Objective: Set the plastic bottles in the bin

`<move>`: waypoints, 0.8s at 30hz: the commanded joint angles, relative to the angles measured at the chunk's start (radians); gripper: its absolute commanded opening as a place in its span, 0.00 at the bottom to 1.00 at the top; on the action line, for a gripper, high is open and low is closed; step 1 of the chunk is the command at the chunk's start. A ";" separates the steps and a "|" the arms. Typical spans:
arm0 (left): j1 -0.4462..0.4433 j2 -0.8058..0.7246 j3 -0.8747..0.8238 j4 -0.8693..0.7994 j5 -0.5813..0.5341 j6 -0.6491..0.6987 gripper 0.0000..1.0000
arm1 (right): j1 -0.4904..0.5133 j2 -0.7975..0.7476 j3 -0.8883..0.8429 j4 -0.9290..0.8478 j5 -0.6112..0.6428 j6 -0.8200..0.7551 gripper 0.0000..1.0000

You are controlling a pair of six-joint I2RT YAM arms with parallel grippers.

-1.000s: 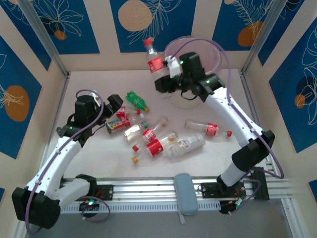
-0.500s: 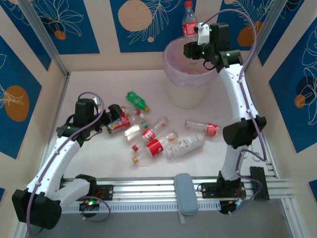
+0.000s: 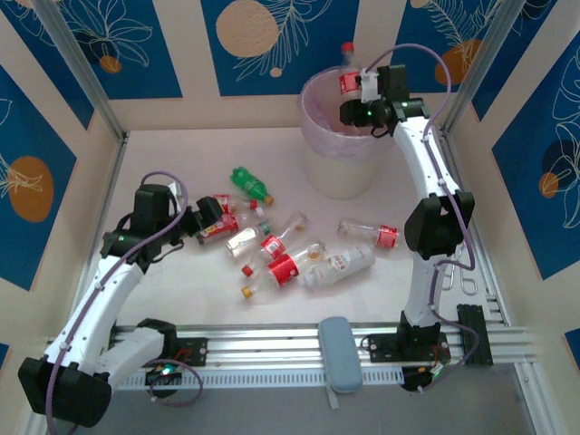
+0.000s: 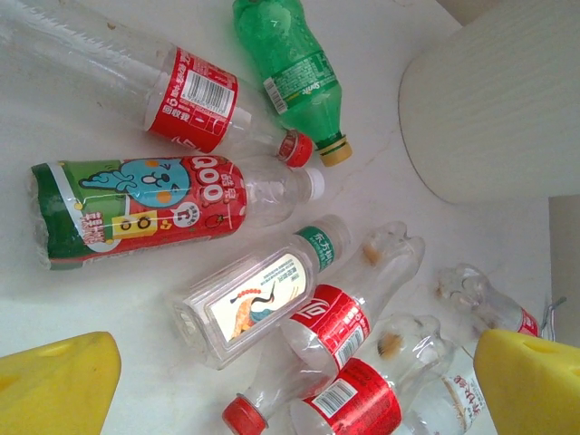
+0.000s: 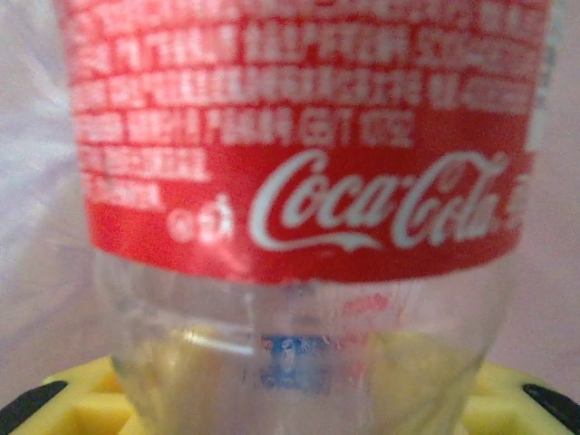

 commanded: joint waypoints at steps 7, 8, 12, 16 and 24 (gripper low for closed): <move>0.008 0.000 -0.022 0.019 0.006 0.009 0.99 | -0.007 -0.027 -0.113 0.130 -0.037 -0.003 0.74; 0.008 0.000 -0.024 0.019 0.005 0.009 0.99 | -0.008 -0.023 -0.111 0.130 -0.037 -0.004 0.77; 0.007 0.005 -0.028 0.027 0.006 0.008 0.99 | -0.009 -0.011 -0.092 0.127 -0.029 0.001 0.83; 0.007 0.008 -0.032 0.030 0.008 0.006 0.99 | -0.009 0.009 -0.054 0.106 -0.031 0.001 0.84; 0.008 0.027 -0.033 0.034 0.012 0.007 0.99 | -0.010 0.026 0.042 0.054 -0.031 -0.006 0.89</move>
